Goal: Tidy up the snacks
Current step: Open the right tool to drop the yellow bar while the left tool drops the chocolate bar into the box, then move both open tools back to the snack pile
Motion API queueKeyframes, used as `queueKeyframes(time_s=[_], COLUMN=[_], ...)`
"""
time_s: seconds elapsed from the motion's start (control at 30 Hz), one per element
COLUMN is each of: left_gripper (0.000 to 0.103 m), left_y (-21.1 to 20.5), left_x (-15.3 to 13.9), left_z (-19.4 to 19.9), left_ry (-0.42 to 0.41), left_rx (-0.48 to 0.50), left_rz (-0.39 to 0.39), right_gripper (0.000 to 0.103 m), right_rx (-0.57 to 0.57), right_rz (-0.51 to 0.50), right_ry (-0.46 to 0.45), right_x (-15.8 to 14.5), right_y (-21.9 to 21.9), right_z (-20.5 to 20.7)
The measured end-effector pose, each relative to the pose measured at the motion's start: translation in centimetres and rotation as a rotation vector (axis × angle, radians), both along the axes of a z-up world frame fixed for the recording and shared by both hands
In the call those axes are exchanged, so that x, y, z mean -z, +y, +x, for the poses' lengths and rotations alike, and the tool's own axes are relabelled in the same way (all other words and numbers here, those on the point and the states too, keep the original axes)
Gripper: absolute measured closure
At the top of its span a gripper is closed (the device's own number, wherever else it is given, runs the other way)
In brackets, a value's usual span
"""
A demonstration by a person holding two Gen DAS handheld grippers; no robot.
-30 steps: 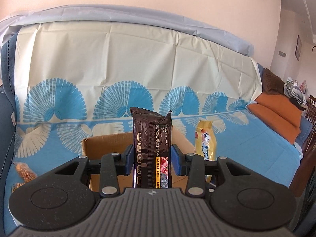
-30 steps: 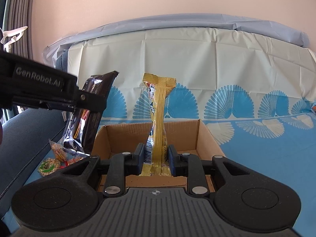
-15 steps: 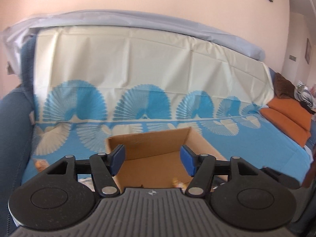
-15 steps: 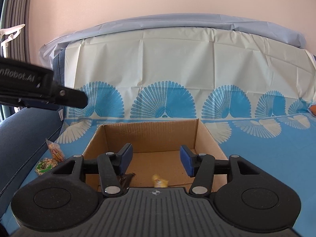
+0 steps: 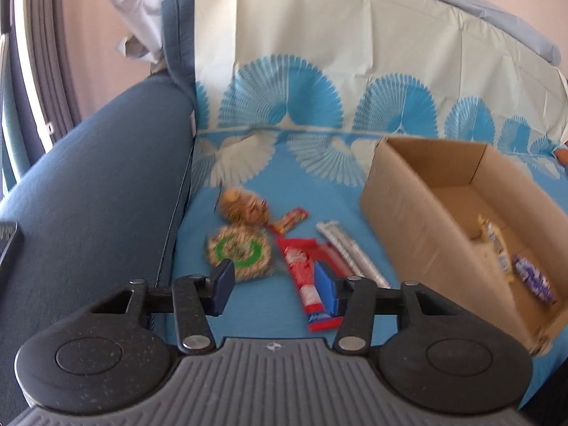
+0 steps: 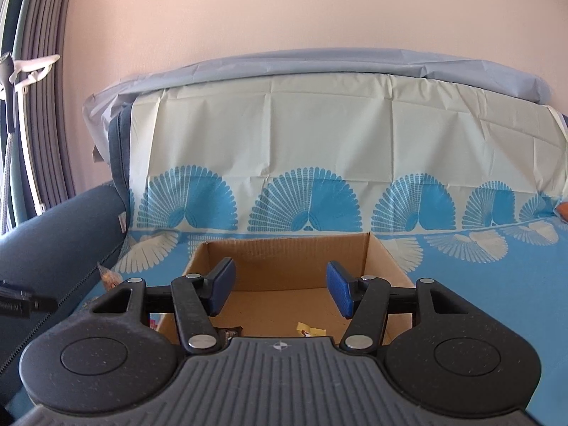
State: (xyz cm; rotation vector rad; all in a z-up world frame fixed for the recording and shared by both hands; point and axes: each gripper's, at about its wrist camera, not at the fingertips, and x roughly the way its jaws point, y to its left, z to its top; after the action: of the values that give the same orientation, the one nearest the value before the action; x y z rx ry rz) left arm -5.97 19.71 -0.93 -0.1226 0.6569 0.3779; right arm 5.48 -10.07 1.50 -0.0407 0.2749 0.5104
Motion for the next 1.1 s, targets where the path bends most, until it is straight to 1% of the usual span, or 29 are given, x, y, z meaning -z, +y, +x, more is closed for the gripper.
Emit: queueKeyframes(time_s=[0.03,0.07,0.1,0.13,0.17,0.27,0.47,0.53,0.73,0.97,1.1], left_gripper=[0.053,0.058,0.064,0.064,0.064,0.064,0.064,0.064,0.064,0.064,0.065], left_y=[0.2,0.4,0.8,0.7,0.7,0.4,0.5,0.5,1.0,1.9,2.5], left_x=[1.0,1.9,1.9,1.4,1.1,0.5,0.0,-0.2,-0.3,-0.2,-0.2], left_z=[-0.8,-1.3,-1.7,-2.3,-2.8,-3.0,-2.2,-2.1,-1.7,-1.2,-0.8], left_ry=[0.003,0.024,0.014,-0.029,-0.051,-0.080,-0.074,-0.073,-0.081,-0.078,-0.094], left_rx=[0.011,0.009,0.013,0.009,0.010,0.051,0.078,0.092,0.088,0.073,0.066], left_rz=[-0.007,-0.039,-0.079,-0.072,-0.070,-0.096,-0.151,-0.169,-0.212,-0.266,-0.302], right_gripper=[0.044,0.044,0.044,0.044,0.044,0.044,0.050,0.055,0.062,0.065,0.065], right_rx=[0.001,0.002,0.002,0.002,0.001,-0.016,-0.071,-0.093,-0.198,-0.352,-0.393], right_rz=[0.003,0.007,0.008,0.007,0.002,-0.026,-0.102,-0.116,-0.147,-0.197,-0.261], right_ry=[0.001,0.006,0.015,0.025,0.033,0.037,-0.027,-0.035,-0.047,-0.052,-0.045], right_x=[0.1,0.2,0.3,0.6,0.8,1.6,2.2,2.3,3.0,4.5,6.2], right_y=[0.2,0.4,0.6,0.9,1.3,2.4,5.1,5.9,8.4,12.2,14.5], right_z=[-0.3,-0.5,-0.7,-1.0,-1.3,-2.3,-4.2,-4.6,-5.8,-8.1,-9.2])
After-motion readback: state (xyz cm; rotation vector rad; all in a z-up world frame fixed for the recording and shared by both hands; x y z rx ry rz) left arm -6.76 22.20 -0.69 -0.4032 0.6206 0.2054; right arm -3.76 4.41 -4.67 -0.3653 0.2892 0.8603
